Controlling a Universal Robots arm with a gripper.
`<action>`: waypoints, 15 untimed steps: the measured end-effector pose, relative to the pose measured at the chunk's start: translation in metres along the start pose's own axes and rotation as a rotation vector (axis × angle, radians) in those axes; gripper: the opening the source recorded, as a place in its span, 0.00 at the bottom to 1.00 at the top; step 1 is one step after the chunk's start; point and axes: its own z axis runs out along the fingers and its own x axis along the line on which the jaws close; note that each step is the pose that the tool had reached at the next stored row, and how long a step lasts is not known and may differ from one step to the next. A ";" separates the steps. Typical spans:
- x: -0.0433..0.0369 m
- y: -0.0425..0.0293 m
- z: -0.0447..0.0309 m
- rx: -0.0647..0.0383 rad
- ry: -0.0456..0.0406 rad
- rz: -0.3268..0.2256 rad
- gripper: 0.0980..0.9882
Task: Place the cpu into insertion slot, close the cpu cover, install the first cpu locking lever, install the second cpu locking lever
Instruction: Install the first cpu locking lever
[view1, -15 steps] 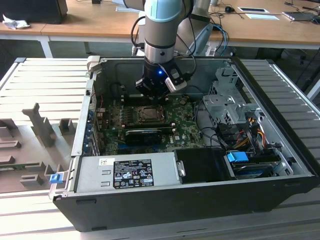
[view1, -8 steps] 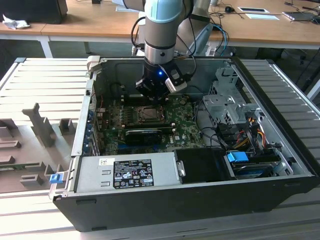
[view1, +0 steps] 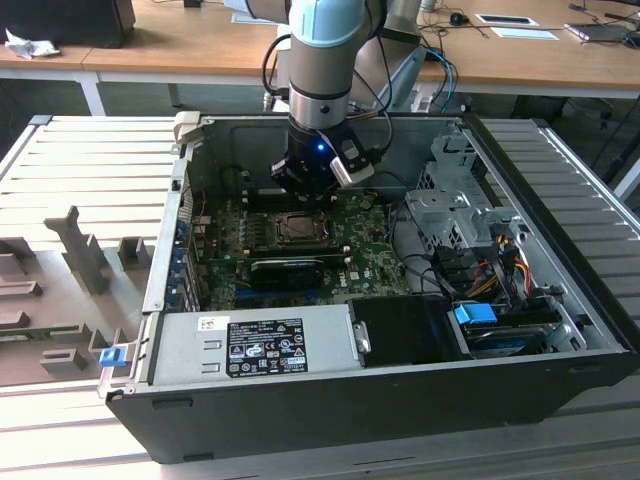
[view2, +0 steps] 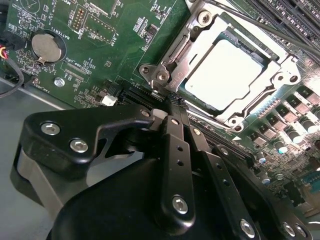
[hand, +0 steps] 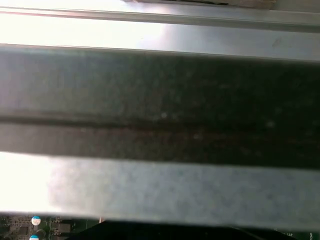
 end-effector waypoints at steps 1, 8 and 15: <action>0.0000 0.0000 0.0000 0.000 0.0000 0.000 0.01; -0.0001 0.0000 -0.0002 0.007 0.0002 0.000 0.01; -0.0004 -0.0002 0.0016 0.015 0.0008 0.000 0.01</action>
